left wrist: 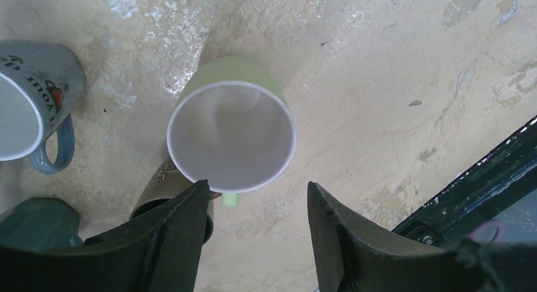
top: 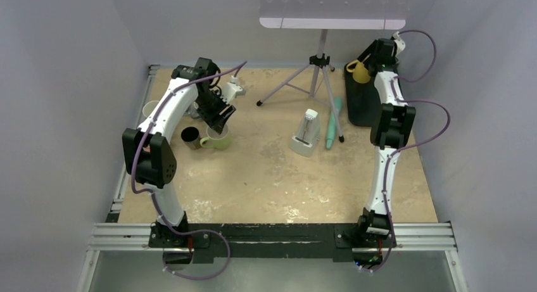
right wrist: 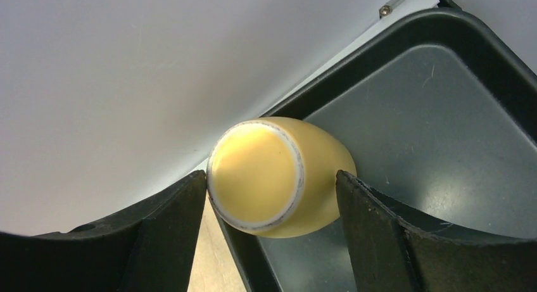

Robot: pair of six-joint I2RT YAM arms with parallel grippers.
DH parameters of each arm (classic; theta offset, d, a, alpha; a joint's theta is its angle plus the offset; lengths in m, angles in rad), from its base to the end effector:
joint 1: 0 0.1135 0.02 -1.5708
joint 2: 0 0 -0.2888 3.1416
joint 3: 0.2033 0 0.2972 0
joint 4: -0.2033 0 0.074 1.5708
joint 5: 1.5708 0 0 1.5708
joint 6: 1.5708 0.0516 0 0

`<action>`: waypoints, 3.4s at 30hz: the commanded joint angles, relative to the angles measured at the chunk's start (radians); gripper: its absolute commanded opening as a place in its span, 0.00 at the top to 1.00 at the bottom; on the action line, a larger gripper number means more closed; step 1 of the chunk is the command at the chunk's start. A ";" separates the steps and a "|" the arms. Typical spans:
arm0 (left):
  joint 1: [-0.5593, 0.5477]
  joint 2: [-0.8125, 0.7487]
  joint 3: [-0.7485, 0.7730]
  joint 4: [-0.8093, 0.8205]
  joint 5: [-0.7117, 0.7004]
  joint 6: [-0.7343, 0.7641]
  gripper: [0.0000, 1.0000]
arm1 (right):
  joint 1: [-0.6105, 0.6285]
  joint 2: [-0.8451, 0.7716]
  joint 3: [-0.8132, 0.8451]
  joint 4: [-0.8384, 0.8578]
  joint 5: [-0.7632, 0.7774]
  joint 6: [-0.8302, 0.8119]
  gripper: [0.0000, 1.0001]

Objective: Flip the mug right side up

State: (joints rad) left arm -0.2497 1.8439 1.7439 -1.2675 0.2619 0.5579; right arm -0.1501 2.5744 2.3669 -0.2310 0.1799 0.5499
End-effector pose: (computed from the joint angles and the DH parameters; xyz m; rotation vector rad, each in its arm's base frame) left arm 0.4022 -0.1164 0.3010 1.1685 2.6361 -0.3301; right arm 0.6648 -0.1099 0.2144 0.7932 1.8387 0.0756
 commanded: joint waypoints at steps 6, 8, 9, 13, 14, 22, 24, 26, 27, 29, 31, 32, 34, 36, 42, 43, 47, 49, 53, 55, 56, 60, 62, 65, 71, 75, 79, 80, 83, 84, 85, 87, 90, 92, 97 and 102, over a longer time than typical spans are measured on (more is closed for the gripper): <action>0.015 -0.019 0.048 -0.010 0.029 -0.009 0.38 | -0.074 -0.200 -0.239 -0.026 0.053 -0.084 0.24; 0.015 -0.022 0.045 -0.009 0.032 -0.009 0.38 | -0.090 -0.235 -0.266 -0.049 0.050 -0.141 0.24; 0.015 -0.024 0.044 -0.009 0.033 -0.009 0.38 | -0.096 -0.249 -0.290 -0.054 0.054 -0.174 0.23; 0.015 -0.035 0.035 -0.006 0.034 -0.006 0.38 | -0.126 -0.382 -0.452 -0.026 0.098 -0.291 0.21; 0.015 -0.037 0.032 -0.006 0.033 -0.006 0.38 | -0.134 -0.417 -0.500 -0.011 0.113 -0.320 0.21; 0.015 -0.042 0.026 -0.004 0.043 -0.004 0.37 | -0.156 -0.537 -0.650 0.017 0.126 -0.444 0.21; 0.015 -0.039 0.032 -0.005 0.043 -0.004 0.37 | -0.134 -0.565 -0.665 0.061 0.099 -0.445 0.21; 0.015 -0.036 0.038 -0.005 0.046 -0.005 0.37 | -0.108 -0.566 -0.657 0.098 0.098 -0.419 0.17; 0.015 -0.035 0.039 -0.003 0.049 -0.007 0.37 | -0.102 -0.549 -0.638 0.094 0.085 -0.385 0.13; 0.015 -0.037 0.040 0.002 0.054 -0.011 0.37 | -0.101 -0.499 -0.585 0.052 0.053 -0.281 0.10; 0.015 -0.038 0.039 0.003 0.057 -0.014 0.37 | -0.098 -0.447 -0.534 0.003 0.062 -0.171 0.09; 0.015 -0.039 0.036 0.005 0.059 -0.016 0.37 | -0.097 -0.423 -0.513 -0.014 0.072 -0.126 0.09; 0.015 -0.044 0.032 0.004 0.063 -0.016 0.37 | -0.095 -0.387 -0.495 -0.028 0.092 -0.059 0.10; 0.015 -0.049 0.027 0.003 0.068 -0.016 0.37 | -0.092 -0.352 -0.472 -0.050 0.111 -0.010 0.11; 0.018 -0.050 0.027 -0.007 0.077 -0.001 0.37 | -0.092 -0.251 -0.359 -0.107 0.134 0.032 0.16; 0.018 -0.049 0.028 -0.006 0.077 0.000 0.37 | -0.092 -0.241 -0.345 -0.116 0.149 0.034 0.16; 0.020 -0.051 0.036 -0.005 0.084 -0.001 0.37 | -0.099 -0.217 -0.329 -0.157 0.192 0.031 0.17; 0.021 -0.054 0.037 -0.004 0.088 -0.001 0.37 | -0.111 -0.235 -0.375 -0.151 0.189 0.026 0.19; 0.024 -0.054 0.033 -0.005 0.089 0.002 0.37 | -0.123 -0.325 -0.518 -0.070 0.212 -0.037 0.25; 0.024 -0.054 0.032 -0.004 0.089 0.003 0.37 | -0.126 -0.354 -0.573 0.003 0.197 -0.104 0.28; 0.024 -0.054 0.032 -0.005 0.089 0.004 0.37 | -0.129 -0.355 -0.580 0.026 0.161 -0.122 0.28; 0.024 -0.049 0.033 -0.018 0.088 0.015 0.37 | -0.132 -0.282 -0.463 -0.014 0.083 -0.163 0.35; 0.025 -0.053 0.031 -0.020 0.082 0.019 0.37 | -0.132 -0.245 -0.408 -0.058 0.077 -0.159 0.37; 0.026 -0.066 0.020 -0.021 0.079 0.021 0.37 | -0.131 -0.227 -0.381 -0.071 0.075 -0.153 0.46; 0.027 -0.087 0.013 -0.036 0.088 0.019 0.37 | -0.132 -0.310 -0.488 0.002 0.079 -0.174 1.00; 0.027 -0.109 0.035 -0.055 0.110 0.015 0.37 | -0.132 -0.400 -0.560 0.042 0.074 -0.222 1.00; 0.026 -0.135 0.078 -0.085 0.170 -0.015 0.32 | -0.131 -0.570 -0.699 0.072 0.048 -0.256 1.00; 0.026 -0.141 0.089 -0.090 0.196 -0.027 0.30 | -0.132 -0.629 -0.751 0.100 0.034 -0.257 1.00; 0.026 -0.154 0.136 -0.115 0.290 -0.066 0.25 | -0.132 -0.857 -0.935 0.156 -0.024 -0.238 1.00; 0.026 -0.159 0.154 -0.121 0.323 -0.082 0.25 | -0.130 -0.927 -0.997 0.168 -0.058 -0.231 1.00; 0.026 -0.168 0.171 -0.123 0.360 -0.100 0.24 | -0.128 -0.993 -1.056 0.182 -0.094 -0.219 1.00; 0.026 -0.195 0.191 -0.106 0.441 -0.145 0.24 | -0.120 -1.120 -1.170 0.194 -0.149 -0.193 1.00; 0.019 -0.247 0.171 -0.019 0.584 -0.256 0.21 | -0.093 -1.297 -1.326 0.184 -0.219 -0.179 1.00; 0.010 -0.278 0.127 0.073 0.694 -0.369 0.19 | -0.073 -1.416 -1.406 0.174 -0.283 -0.168 1.00; -0.025 -0.319 -0.022 0.440 0.900 -0.753 0.19 | 0.022 -1.724 -1.553 0.153 -0.473 -0.091 1.00; -0.050 -0.332 -0.197 0.893 0.945 -1.141 0.15 | 0.139 -1.920 -1.683 0.248 -0.689 0.115 1.00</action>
State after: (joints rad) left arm -0.2844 1.5055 1.6512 -0.8196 1.0790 -0.1764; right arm -0.0826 0.7898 0.7296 -0.1703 -0.2615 0.4744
